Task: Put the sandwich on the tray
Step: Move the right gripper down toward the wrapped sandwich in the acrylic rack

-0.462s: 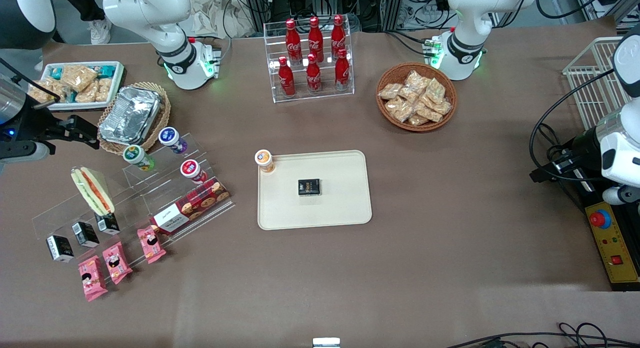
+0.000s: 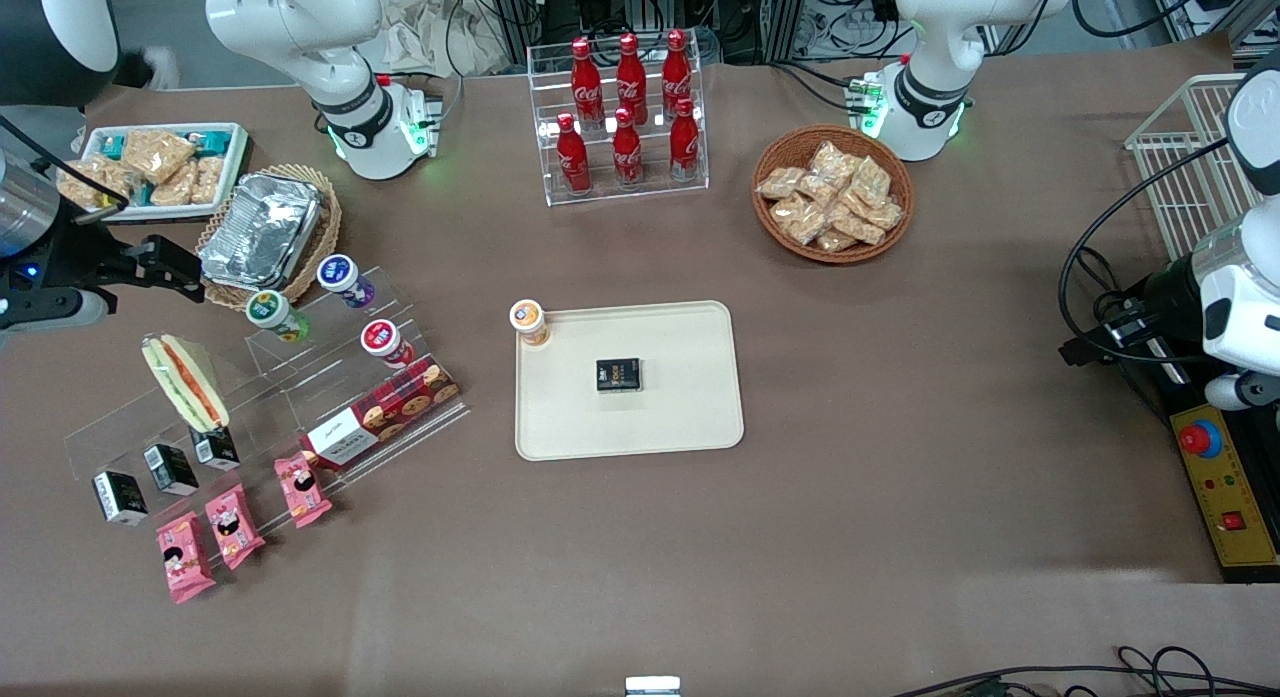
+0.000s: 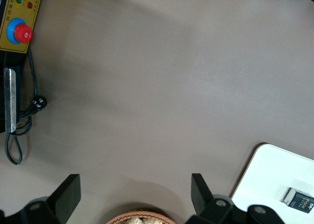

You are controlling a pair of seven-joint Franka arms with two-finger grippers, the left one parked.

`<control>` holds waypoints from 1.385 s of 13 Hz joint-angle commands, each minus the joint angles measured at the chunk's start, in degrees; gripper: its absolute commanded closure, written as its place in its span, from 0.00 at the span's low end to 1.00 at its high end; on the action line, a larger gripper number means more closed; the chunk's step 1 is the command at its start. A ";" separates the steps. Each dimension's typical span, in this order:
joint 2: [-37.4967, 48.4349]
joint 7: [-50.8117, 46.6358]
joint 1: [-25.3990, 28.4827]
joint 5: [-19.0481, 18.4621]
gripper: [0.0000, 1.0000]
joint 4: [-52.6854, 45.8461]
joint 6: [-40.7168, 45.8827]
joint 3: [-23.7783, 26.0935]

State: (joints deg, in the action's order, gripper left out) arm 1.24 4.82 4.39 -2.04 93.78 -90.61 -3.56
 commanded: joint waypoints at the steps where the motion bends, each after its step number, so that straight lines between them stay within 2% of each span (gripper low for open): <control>1: -1.59 1.23 -0.26 0.19 0.00 0.17 -0.17 -0.83; 8: -3.69 23.81 -2.46 -0.16 0.00 5.71 -10.72 -10.41; 13: -2.91 25.41 -3.60 0.02 0.00 15.19 -19.50 -10.59; 18: -3.43 31.65 -5.09 0.02 0.00 22.93 -27.95 -10.59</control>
State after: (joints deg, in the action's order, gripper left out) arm -3.32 33.97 0.23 -2.10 113.13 -115.65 -14.22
